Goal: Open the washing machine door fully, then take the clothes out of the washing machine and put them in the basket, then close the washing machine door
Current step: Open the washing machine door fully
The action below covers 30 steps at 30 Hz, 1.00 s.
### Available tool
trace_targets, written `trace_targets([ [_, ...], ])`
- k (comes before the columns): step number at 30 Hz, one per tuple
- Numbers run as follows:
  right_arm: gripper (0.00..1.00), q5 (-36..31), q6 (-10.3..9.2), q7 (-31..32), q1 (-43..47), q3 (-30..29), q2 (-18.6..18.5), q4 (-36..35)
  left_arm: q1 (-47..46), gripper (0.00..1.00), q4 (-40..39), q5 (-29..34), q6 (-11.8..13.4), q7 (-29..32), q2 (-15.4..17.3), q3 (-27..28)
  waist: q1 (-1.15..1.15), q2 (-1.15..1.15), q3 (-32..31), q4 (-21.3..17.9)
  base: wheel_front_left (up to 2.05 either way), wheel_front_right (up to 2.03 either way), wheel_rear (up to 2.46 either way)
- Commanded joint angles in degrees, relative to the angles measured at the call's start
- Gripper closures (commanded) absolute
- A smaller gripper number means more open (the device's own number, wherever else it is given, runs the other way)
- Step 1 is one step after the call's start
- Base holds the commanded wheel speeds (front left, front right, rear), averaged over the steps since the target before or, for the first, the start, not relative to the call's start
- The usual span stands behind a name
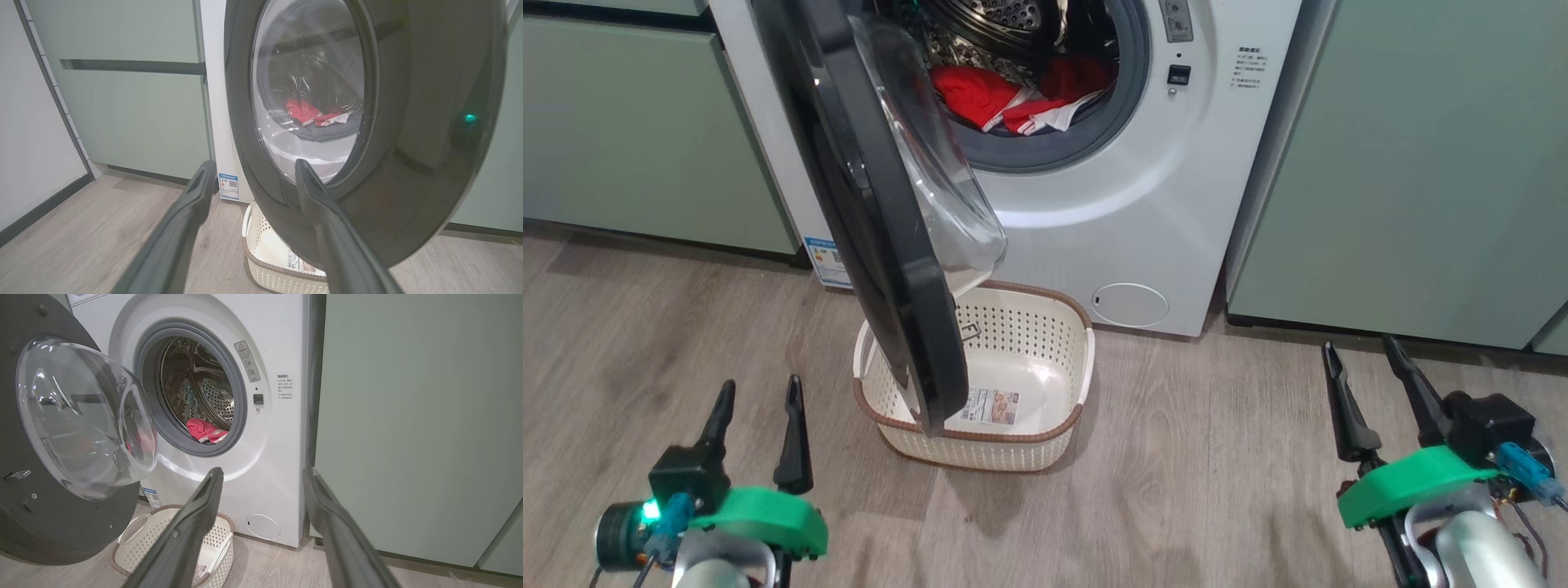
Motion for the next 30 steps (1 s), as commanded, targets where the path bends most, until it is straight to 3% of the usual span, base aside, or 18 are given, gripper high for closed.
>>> trace_targets([
  [1, 0.0, -0.5, 0.37, -0.4, -0.9, 0.5, -0.3, -2.2, -1.4, 0.0, -1.6, 0.4, -0.1, -0.4, 0.4, 2.0, 0.0, 0.0, 0.0, 0.0, 0.0, 0.0, 0.0],
  [18, 0.0, -2.4, 0.37, -0.4, -1.1, -0.3, -0.3, -2.1, -1.6, 0.0, -1.3, 0.4, -0.2, -0.4, 0.3, 2.0, 0.0, 0.0, 0.4, 0.8, 0.0, 0.0, 0.0],
  [19, 0.0, -2.5, 0.37, -0.4, -1.1, -0.3, -0.2, -2.0, -1.6, 0.08, -1.3, 0.3, -0.2, -0.4, 0.3, 2.0, 0.0, 0.0, 0.4, 0.8, 0.0, 0.0, 0.0],
  [20, 0.0, -2.5, 0.37, -0.4, -1.1, -0.4, -0.2, -2.0, -1.7, 0.42, -1.3, 0.1, -0.3, -0.4, 0.3, 2.1, 0.0, 0.0, 0.4, 0.9, 0.0, 0.0, 0.0],
  [21, 0.0, -2.5, 0.37, -0.4, -1.1, -0.5, -0.1, -1.9, -1.9, 1.0, -1.5, -0.5, -0.4, -0.4, 0.3, 2.4, 0.0, 0.0, 0.5, 0.9, 0.0, 0.0, 0.0],
  [30, 0.0, -2.8, 0.37, -0.4, -0.9, -0.8, 0.3, -1.7, -8.9, 1.0, -11.6, -5.0, 1.8, -0.4, 0.2, 7.9, 0.0, 0.0, 1.0, 1.2, 0.0, 0.0, 0.0],
])
